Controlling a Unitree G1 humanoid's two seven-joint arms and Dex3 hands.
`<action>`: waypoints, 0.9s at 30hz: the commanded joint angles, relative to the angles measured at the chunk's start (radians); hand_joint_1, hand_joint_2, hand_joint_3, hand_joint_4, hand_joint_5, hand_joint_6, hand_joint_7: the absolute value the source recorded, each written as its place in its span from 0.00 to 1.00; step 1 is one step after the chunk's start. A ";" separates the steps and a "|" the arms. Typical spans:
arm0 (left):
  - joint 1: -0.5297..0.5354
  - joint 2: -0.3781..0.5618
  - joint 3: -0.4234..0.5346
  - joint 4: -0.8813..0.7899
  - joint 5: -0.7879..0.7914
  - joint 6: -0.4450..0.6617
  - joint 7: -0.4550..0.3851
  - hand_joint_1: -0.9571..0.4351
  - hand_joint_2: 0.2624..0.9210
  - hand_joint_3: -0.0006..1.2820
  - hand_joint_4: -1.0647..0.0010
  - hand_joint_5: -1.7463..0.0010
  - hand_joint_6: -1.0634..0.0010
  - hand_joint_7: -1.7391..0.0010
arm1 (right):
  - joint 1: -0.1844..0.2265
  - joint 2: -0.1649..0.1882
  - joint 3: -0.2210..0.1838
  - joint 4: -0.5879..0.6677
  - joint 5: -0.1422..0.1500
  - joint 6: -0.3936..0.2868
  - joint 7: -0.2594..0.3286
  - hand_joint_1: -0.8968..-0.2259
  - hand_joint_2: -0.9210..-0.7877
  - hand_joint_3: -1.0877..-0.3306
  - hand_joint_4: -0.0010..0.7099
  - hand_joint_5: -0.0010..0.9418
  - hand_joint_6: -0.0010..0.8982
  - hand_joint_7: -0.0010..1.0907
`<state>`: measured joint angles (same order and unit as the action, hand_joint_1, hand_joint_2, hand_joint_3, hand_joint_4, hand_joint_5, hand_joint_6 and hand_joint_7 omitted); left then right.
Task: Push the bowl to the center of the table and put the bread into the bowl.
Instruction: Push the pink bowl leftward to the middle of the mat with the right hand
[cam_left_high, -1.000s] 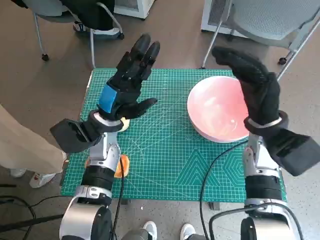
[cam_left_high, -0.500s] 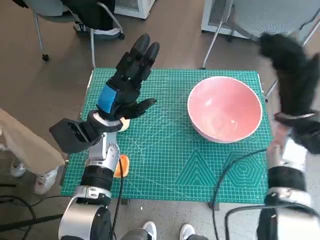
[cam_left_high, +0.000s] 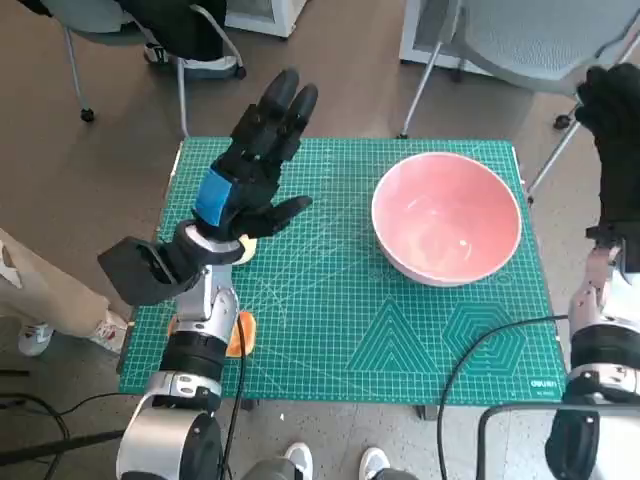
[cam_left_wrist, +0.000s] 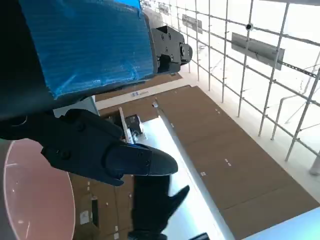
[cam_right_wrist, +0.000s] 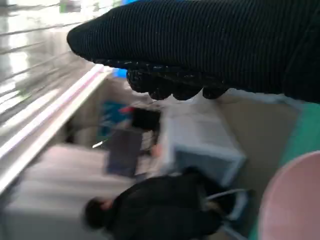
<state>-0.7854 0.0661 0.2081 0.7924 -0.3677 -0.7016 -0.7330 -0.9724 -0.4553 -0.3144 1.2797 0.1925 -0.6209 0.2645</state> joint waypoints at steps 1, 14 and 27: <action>0.005 0.007 0.000 -0.005 0.000 0.004 0.006 0.24 1.00 0.18 1.00 1.00 0.86 1.00 | 0.008 0.001 -0.011 0.036 -0.014 0.091 -0.031 0.50 0.00 0.30 0.23 0.00 0.22 0.22; 0.016 0.017 0.005 -0.016 -0.005 0.004 0.005 0.25 1.00 0.18 1.00 1.00 0.86 1.00 | 0.046 0.033 -0.032 0.055 -0.022 0.217 -0.053 0.43 0.00 0.37 0.22 0.00 0.29 0.12; 0.027 0.024 0.006 -0.013 0.003 -0.013 0.012 0.25 1.00 0.18 1.00 1.00 0.86 0.99 | 0.068 0.069 -0.069 0.060 -0.019 0.286 -0.066 0.44 0.00 0.44 0.23 0.00 0.33 0.09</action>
<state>-0.7665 0.0796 0.2121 0.7891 -0.3672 -0.7019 -0.7261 -0.9355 -0.4064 -0.3729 1.3250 0.1734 -0.3629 0.2122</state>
